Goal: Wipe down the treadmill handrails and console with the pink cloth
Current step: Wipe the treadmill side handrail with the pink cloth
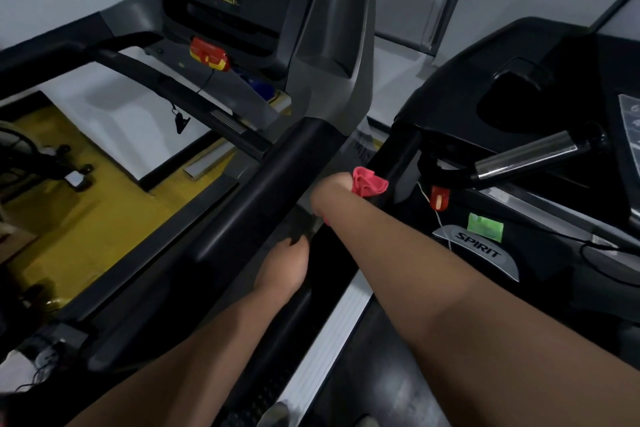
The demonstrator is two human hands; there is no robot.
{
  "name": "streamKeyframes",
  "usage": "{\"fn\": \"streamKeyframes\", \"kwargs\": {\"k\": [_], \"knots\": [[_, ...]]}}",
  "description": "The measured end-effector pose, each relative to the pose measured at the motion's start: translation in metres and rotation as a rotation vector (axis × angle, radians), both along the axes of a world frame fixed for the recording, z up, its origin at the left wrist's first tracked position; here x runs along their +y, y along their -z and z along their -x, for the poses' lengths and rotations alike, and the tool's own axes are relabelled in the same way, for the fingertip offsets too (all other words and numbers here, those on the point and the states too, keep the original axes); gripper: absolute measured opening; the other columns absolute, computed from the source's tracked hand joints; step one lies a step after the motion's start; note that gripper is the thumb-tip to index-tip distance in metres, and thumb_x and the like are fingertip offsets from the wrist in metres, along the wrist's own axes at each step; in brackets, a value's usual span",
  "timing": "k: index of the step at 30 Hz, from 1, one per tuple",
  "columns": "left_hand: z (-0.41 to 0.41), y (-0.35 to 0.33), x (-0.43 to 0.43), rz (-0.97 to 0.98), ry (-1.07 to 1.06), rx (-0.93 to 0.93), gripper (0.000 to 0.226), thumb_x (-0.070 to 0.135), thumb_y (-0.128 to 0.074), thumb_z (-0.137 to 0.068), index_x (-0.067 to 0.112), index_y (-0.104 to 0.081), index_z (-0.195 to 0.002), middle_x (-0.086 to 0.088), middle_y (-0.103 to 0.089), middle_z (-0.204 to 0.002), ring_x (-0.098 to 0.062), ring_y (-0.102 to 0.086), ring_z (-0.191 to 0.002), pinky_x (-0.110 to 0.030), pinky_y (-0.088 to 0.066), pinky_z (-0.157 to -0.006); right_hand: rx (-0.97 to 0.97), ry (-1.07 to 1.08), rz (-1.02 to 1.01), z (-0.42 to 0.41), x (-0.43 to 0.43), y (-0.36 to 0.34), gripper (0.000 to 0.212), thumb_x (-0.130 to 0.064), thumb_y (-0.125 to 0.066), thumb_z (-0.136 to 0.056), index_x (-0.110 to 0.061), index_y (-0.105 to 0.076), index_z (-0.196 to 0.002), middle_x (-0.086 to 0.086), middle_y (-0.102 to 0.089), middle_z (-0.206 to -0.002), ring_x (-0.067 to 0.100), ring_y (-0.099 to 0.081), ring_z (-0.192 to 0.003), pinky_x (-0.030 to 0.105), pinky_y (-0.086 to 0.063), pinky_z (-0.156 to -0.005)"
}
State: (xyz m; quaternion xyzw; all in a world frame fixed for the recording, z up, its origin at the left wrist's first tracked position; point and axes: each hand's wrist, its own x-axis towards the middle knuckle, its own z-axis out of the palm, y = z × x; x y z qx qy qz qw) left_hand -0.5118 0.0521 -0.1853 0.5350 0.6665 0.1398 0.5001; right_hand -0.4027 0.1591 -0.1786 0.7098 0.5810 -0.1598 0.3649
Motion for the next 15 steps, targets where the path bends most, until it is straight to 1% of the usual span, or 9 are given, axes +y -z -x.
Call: {"fn": "streamKeyframes", "kwargs": {"k": [2, 4, 6, 7, 9, 11, 12, 13, 15], "knots": [[0.0, 0.002, 0.001, -0.007, 0.0, 0.005, 0.039, 0.03, -0.03, -0.1, 0.011, -0.064, -0.097, -0.003, -0.061, -0.097, -0.017, -0.054, -0.084, -0.03, -0.039, -0.077, -0.019, -0.01, 0.031, 0.001, 0.002, 0.008, 0.055, -0.04, -0.05, -0.087, -0.022, -0.045, -0.138, 0.008, -0.047, -0.139, 0.04, -0.043, -0.127, 0.062, -0.029, -0.101], [-0.001, 0.0, -0.001, -0.007, 0.004, 0.012, 0.035, 0.032, -0.031, -0.099, 0.015, -0.062, -0.097, 0.001, -0.059, -0.1, -0.012, -0.051, -0.083, -0.027, -0.038, -0.075, 0.011, -0.024, -0.102, 0.006, -0.02, -0.016, 0.049, -0.035, -0.043, -0.091, -0.02, -0.045, -0.138, 0.009, -0.048, -0.139, 0.037, -0.043, -0.128, 0.055, -0.029, -0.105], [-0.002, -0.002, -0.001, -0.016, 0.016, 0.013, 0.04, 0.036, -0.031, -0.098, 0.014, -0.058, -0.118, 0.001, -0.057, -0.118, -0.013, -0.05, -0.096, -0.028, -0.037, -0.081, 0.134, -0.08, -0.363, 0.003, -0.041, -0.026, 0.038, -0.03, -0.044, -0.093, -0.016, -0.055, -0.127, 0.008, -0.055, -0.13, 0.031, -0.048, -0.122, 0.041, -0.033, -0.104], [-0.003, -0.003, -0.002, -0.015, 0.024, 0.012, 0.044, 0.036, -0.031, -0.098, 0.013, -0.053, -0.129, 0.002, -0.054, -0.122, -0.012, -0.046, -0.101, -0.027, -0.033, -0.084, 0.227, -0.079, -0.516, 0.0, -0.055, -0.031, 0.033, -0.03, -0.045, -0.092, -0.015, -0.06, -0.117, 0.008, -0.06, -0.122, 0.028, -0.05, -0.116, 0.035, -0.034, -0.098], [-0.005, -0.006, -0.001, -0.022, 0.03, 0.01, 0.047, 0.035, -0.031, -0.099, 0.011, -0.048, -0.135, -0.002, -0.052, -0.13, -0.013, -0.044, -0.105, -0.025, -0.029, -0.085, 0.419, -0.057, -0.824, -0.006, -0.083, -0.033, 0.028, -0.032, -0.049, -0.088, -0.013, -0.066, -0.099, 0.008, -0.066, -0.102, 0.027, -0.054, -0.103, 0.034, -0.035, -0.09], [-0.006, -0.007, 0.001, -0.034, 0.034, 0.024, 0.047, 0.035, -0.031, -0.099, 0.01, -0.049, -0.135, -0.008, -0.049, -0.138, -0.021, -0.047, -0.117, -0.026, -0.029, -0.088, 0.578, 0.04, -1.123, -0.011, -0.1, -0.02, 0.028, -0.029, -0.05, -0.079, -0.012, -0.071, -0.085, 0.007, -0.067, -0.087, 0.027, -0.058, -0.094, 0.034, -0.038, -0.089], [-0.006, -0.007, 0.001, -0.039, 0.036, 0.039, 0.048, 0.036, -0.032, -0.099, 0.01, -0.05, -0.134, -0.009, -0.048, -0.14, -0.023, -0.047, -0.122, -0.027, -0.03, -0.09, 0.68, 0.12, -1.229, -0.014, -0.107, -0.012, 0.032, -0.028, -0.046, -0.076, -0.011, -0.072, -0.084, 0.006, -0.068, -0.088, 0.027, -0.058, -0.097, 0.032, -0.037, -0.093], [-0.006, -0.006, 0.002, -0.04, 0.042, 0.05, 0.048, 0.037, -0.033, -0.098, 0.01, -0.052, -0.132, -0.009, -0.05, -0.139, -0.025, -0.047, -0.123, -0.028, -0.031, -0.091, 0.797, 0.196, -1.307, -0.017, -0.114, -0.007, 0.037, -0.028, -0.042, -0.075, -0.01, -0.072, -0.088, 0.006, -0.067, -0.095, 0.026, -0.054, -0.106, 0.027, -0.034, -0.099], [-0.006, -0.003, 0.004, -0.037, 0.06, 0.057, 0.046, 0.038, -0.033, -0.096, 0.012, -0.058, -0.125, -0.01, -0.056, -0.132, -0.026, -0.052, -0.116, -0.03, -0.035, -0.091, 0.996, 0.321, -1.325, -0.02, -0.13, -0.001, 0.039, -0.022, -0.039, -0.079, -0.004, -0.066, -0.101, 0.01, -0.058, -0.115, 0.024, -0.04, -0.126, 0.015, -0.021, -0.107]]}}
